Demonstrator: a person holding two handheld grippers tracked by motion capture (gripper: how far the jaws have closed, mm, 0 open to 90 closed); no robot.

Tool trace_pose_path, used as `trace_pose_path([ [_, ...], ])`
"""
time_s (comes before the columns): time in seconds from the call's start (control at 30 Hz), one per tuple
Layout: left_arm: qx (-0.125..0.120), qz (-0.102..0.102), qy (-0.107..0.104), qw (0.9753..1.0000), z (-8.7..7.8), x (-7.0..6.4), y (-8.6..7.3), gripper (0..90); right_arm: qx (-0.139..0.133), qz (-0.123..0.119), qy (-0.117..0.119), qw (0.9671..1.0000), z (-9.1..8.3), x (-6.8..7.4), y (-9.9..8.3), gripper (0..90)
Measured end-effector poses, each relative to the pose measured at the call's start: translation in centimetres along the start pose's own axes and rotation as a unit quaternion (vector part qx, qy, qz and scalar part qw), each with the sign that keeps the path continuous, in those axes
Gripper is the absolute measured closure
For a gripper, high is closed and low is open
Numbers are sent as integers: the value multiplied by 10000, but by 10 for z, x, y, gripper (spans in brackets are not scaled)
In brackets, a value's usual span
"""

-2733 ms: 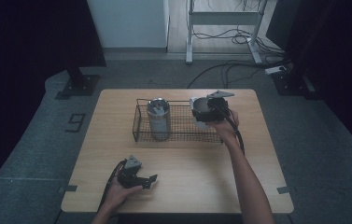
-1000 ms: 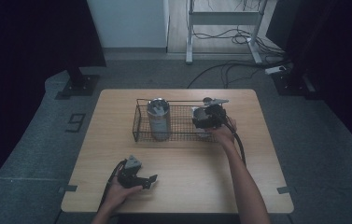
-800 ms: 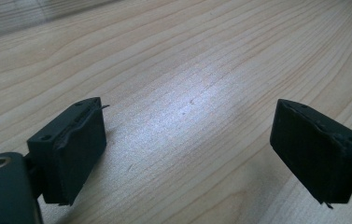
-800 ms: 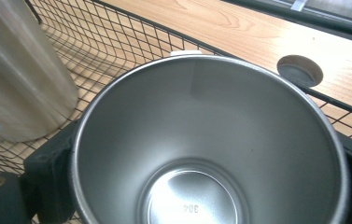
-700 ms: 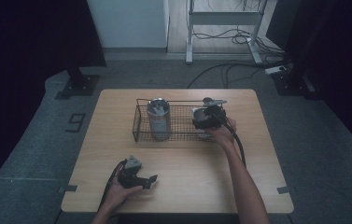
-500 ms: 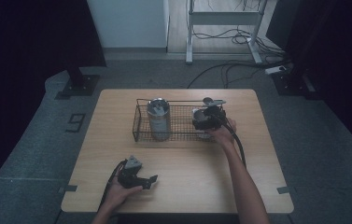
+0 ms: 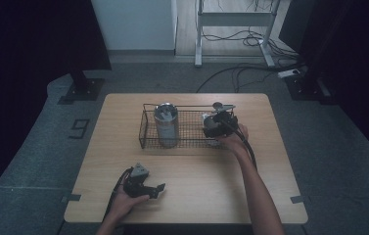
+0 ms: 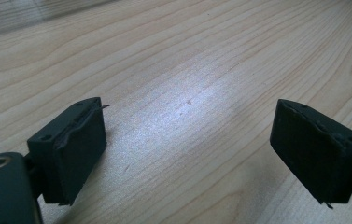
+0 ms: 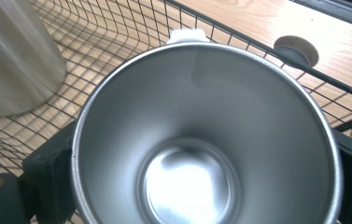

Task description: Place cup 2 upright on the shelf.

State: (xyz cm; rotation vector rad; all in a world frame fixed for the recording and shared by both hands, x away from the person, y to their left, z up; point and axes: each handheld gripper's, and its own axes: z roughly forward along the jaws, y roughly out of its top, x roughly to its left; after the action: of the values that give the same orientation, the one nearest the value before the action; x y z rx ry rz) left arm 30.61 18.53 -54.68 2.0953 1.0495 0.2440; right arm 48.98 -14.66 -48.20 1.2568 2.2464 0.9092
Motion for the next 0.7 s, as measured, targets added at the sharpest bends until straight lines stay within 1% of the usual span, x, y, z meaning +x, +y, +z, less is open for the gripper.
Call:
trace_pose_path([
  [0.23, -1, -1, -11, 10000, 0, 0, 0, 108, 63, 32, -87, 9999, -1, -1, -2, 50],
  [0.37, -2, -3, -15, 10000, 0, 0, 0, 108, 66, 46, -87, 9999, -1, -1, -2, 39],
  [0.43, 0, -1, -18, 10000, 0, 0, 0, 108, 29, 47, -73, 10000, -2, -1, -2, 28],
  [0.53, 0, 1, -11, 10000, 0, -1, 0, 108, -15, 42, -119, 9999, -3, -1, -2, 7],
  [0.6, -2, -12, 13, 10000, 0, 0, 0, 107, -49, 74, -109, 9999, -4, -1, -1, 0],
  [0.67, -12, -44, 39, 10000, 0, 0, 0, 107, -126, 101, -132, 9998, -6, -2, -1, 0],
  [0.7, -18, -52, 37, 10000, 0, 1, 0, 107, -224, 161, -143, 9995, -8, -2, 0, 0],
])
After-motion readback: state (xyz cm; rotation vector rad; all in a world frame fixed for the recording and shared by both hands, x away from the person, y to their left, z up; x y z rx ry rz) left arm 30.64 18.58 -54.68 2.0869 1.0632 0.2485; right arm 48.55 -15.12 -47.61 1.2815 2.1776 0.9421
